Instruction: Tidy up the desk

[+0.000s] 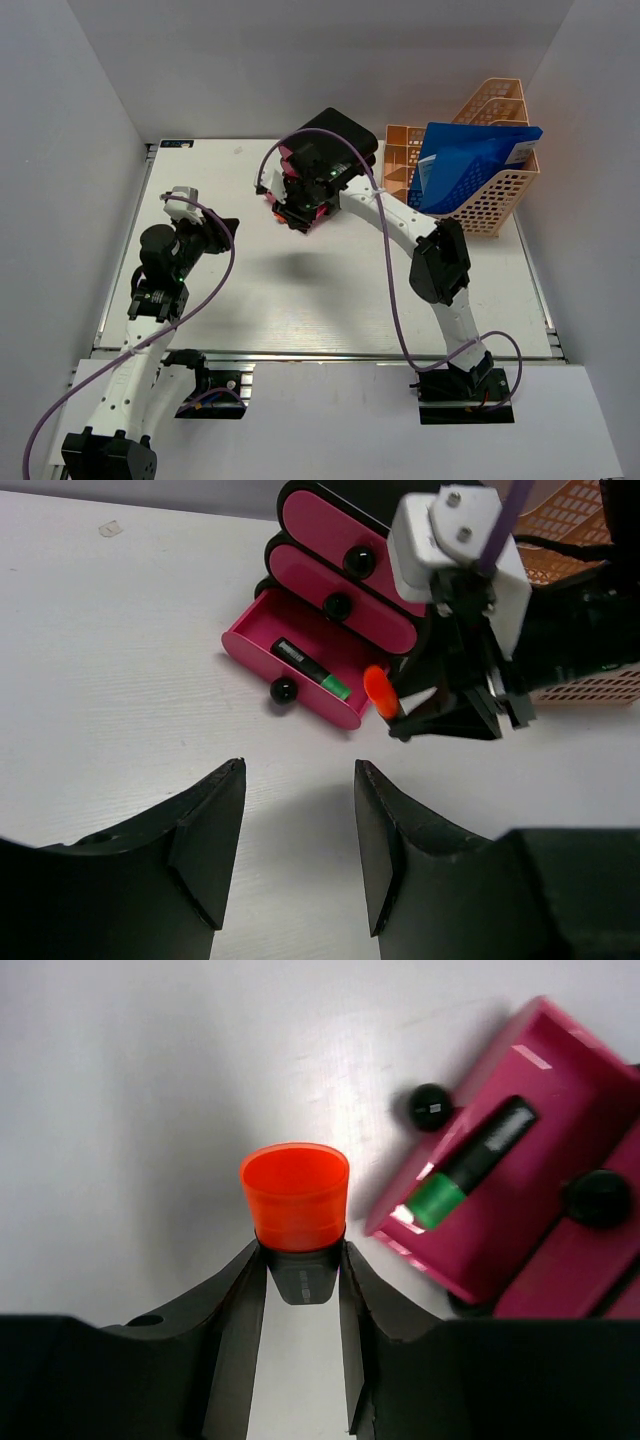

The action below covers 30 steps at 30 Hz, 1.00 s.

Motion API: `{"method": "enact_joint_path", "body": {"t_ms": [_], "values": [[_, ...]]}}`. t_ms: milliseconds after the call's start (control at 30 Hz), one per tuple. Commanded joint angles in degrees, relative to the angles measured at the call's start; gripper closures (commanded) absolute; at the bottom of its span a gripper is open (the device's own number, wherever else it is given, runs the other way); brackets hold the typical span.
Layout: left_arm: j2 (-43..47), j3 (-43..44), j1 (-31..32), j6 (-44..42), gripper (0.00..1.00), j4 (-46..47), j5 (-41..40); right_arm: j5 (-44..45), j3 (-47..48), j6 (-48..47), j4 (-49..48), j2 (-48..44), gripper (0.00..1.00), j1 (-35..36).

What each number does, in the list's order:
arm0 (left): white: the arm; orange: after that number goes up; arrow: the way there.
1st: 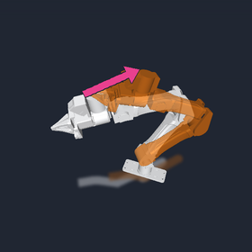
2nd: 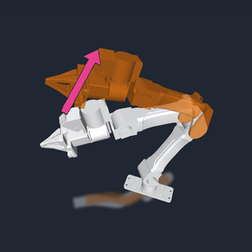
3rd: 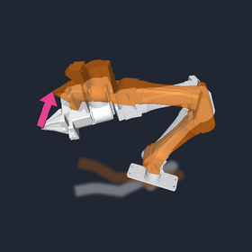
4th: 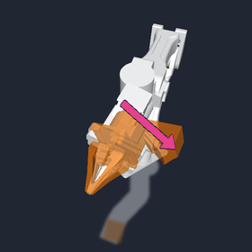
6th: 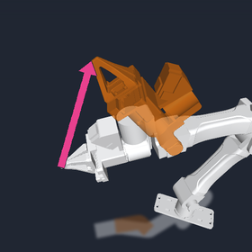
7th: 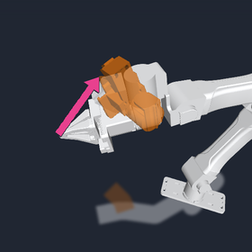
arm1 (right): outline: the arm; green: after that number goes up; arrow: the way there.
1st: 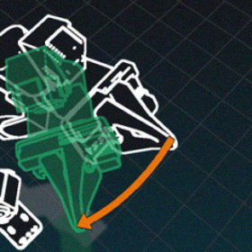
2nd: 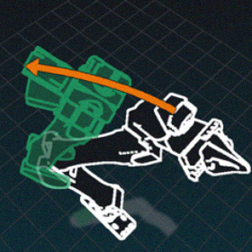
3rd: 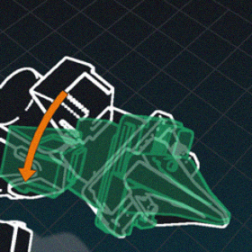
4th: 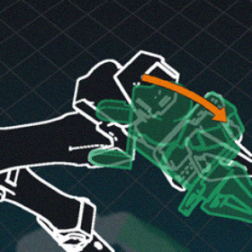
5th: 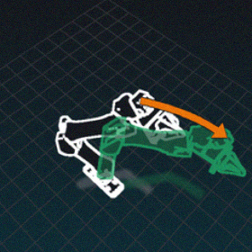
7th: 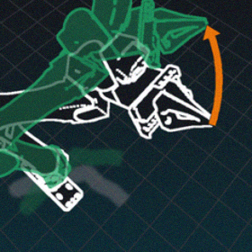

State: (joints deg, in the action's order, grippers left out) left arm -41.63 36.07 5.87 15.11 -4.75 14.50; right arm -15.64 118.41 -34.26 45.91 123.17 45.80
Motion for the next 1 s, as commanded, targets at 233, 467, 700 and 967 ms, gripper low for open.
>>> {"method": "enact_joint_path", "body": {"t_ms": [233,467,700,967], "values": [[0.32,0.31,0.28,-0.88,0.42,-0.7,-0.88,17.29,2.35,7.81,-20.67,6.2,1.0,-1.07],[0.14,0.22,0.28,-0.79,0.42,-0.7,-0.44,21.88,3.76,8.25,-24.1,10.42,0.93,-1.41],[-0.12,0.14,0.28,-0.61,0.42,-0.43,0.09,22.41,2.97,7.98,-23.24,10.24,0.41,-1.41],[-0.82,-0.13,0.28,-0.7,0.43,-0.26,0.09,11.83,1.13,9.65,-19.03,3.49,0.8,-1.5]]}}
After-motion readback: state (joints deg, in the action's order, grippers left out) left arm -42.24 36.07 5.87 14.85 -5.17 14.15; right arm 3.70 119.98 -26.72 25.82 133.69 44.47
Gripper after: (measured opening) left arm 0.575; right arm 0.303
